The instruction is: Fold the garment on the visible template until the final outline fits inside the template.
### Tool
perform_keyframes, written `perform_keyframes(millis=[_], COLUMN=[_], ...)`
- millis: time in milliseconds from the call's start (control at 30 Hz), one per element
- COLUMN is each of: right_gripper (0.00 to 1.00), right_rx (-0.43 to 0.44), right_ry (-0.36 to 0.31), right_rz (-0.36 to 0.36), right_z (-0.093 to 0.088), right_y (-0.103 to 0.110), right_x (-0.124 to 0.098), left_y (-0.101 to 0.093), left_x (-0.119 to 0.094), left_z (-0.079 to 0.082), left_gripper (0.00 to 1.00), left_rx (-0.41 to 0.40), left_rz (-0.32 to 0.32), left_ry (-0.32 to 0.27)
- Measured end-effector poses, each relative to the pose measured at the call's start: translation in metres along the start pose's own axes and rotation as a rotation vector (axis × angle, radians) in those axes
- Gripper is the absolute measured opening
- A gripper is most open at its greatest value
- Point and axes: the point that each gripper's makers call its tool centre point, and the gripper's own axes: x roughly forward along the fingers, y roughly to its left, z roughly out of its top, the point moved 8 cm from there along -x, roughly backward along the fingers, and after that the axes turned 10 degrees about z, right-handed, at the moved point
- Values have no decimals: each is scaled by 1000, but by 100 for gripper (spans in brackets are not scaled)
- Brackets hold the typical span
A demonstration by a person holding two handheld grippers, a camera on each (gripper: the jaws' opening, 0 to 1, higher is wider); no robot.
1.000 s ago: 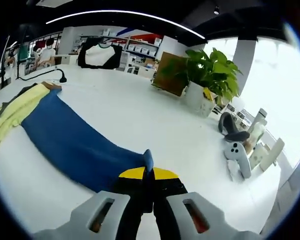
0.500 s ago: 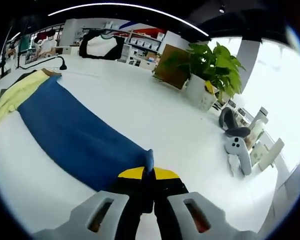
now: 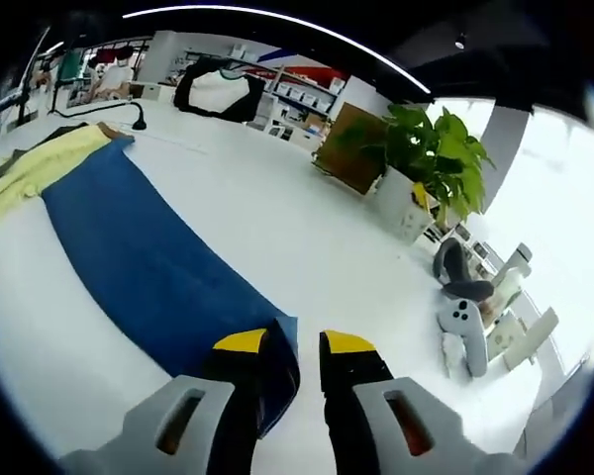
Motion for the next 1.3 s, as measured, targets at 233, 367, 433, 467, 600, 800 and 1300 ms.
perform_keyframes(millis=[233, 367, 433, 467, 600, 800, 1300], right_gripper=[6, 0, 0, 0, 0, 0, 0], right_rx=[105, 154, 167, 169, 206, 186, 121], right_ry=[50, 19, 12, 11, -2, 10, 49], right_rz=[14, -17, -24, -27, -25, -37, -75], right_z=[-7, -10, -12, -12, -15, -15, -13], right_y=[-4, -14, -17, -17, -22, -21, -21], right_x=[7, 4, 2, 2, 2, 8, 16], left_y=[0, 0, 1, 1, 0, -1, 0], left_x=[0, 0, 0, 0, 0, 0, 1], left_z=[0, 0, -1, -1, -1, -1, 0], left_gripper=[100, 100, 100, 100, 100, 100, 100], left_rx=[3, 0, -4, -4, 1, 2, -3], left_rz=[-1, -1, -1, -1, -3, -6, -9], left_ry=[0, 1, 1, 3, 2, 4, -4])
